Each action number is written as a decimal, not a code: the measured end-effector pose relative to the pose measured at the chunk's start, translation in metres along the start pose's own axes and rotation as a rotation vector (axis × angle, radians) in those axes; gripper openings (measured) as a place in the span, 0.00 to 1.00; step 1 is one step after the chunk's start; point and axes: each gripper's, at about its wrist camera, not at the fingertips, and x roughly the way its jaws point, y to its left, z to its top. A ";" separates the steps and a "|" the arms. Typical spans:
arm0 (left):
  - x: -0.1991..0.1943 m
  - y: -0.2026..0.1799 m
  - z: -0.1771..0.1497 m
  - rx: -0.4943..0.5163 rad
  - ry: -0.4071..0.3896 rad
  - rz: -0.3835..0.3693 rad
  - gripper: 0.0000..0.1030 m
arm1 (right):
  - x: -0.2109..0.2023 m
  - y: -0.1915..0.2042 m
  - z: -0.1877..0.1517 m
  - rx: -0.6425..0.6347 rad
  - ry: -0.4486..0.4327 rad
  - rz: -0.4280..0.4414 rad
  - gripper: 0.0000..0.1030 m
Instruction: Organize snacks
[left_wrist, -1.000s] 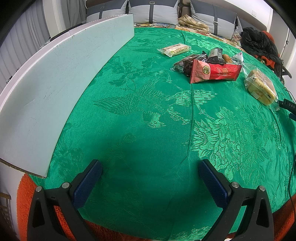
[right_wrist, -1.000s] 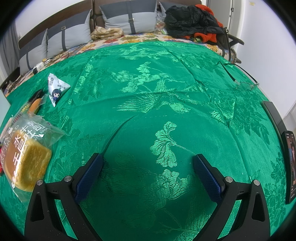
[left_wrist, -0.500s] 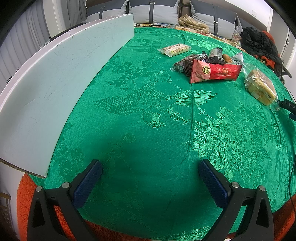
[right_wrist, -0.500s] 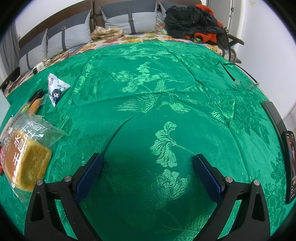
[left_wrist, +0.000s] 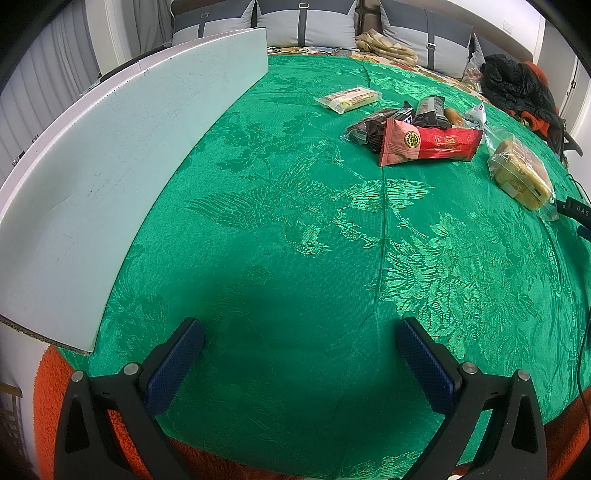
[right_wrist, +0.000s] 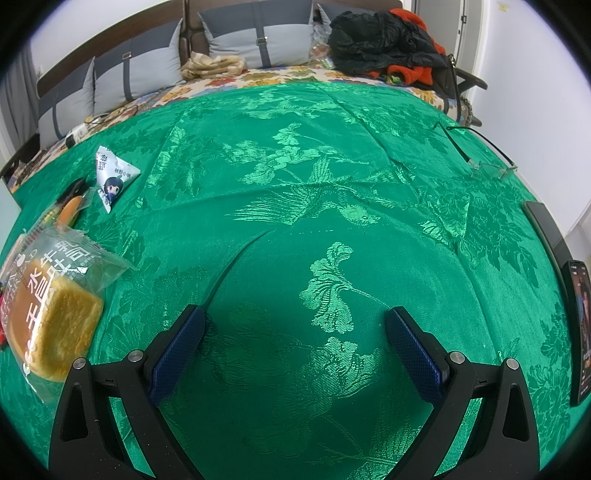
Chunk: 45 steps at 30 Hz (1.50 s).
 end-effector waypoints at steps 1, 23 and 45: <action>0.000 0.000 0.000 0.000 0.000 0.000 1.00 | 0.000 0.000 0.000 0.000 0.000 0.000 0.98; 0.002 0.001 0.006 -0.007 -0.002 0.003 1.00 | 0.000 0.000 0.000 0.000 0.000 0.000 0.98; 0.005 0.001 0.008 0.019 -0.014 -0.017 1.00 | 0.000 0.001 0.000 0.001 0.000 0.000 0.98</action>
